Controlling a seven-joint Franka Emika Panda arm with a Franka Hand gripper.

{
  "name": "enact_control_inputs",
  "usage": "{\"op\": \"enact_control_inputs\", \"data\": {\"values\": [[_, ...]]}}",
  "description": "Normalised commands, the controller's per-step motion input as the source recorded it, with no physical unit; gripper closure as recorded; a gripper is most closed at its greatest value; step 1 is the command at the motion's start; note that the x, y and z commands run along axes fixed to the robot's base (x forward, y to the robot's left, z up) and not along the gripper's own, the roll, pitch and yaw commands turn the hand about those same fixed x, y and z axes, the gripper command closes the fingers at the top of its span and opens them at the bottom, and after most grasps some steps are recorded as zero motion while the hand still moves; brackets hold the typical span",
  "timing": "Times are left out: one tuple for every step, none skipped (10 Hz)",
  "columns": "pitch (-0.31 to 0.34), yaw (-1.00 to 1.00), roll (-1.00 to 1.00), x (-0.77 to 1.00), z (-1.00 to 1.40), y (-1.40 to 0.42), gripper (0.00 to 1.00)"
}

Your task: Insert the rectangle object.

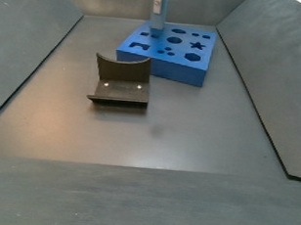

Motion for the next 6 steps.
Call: {"op": "enact_control_inputs", "data": {"values": [[0.071, 0.00, 0.00, 0.13, -0.91, -0.28, 1.00], [0.070, -0.11, 0.00, 0.20, -1.00, -0.27, 1.00], [0.063, -0.20, 0.00, 0.26, -0.95, -0.21, 1.00], [0.000, -0.14, 0.00, 0.00, -0.31, -0.09, 1.00], [0.000, 0.00, -0.01, 0.00, 0.00, 0.00, 1.00], [0.000, 0.00, 0.00, 0.00, 0.00, 0.00, 1.00]]}}
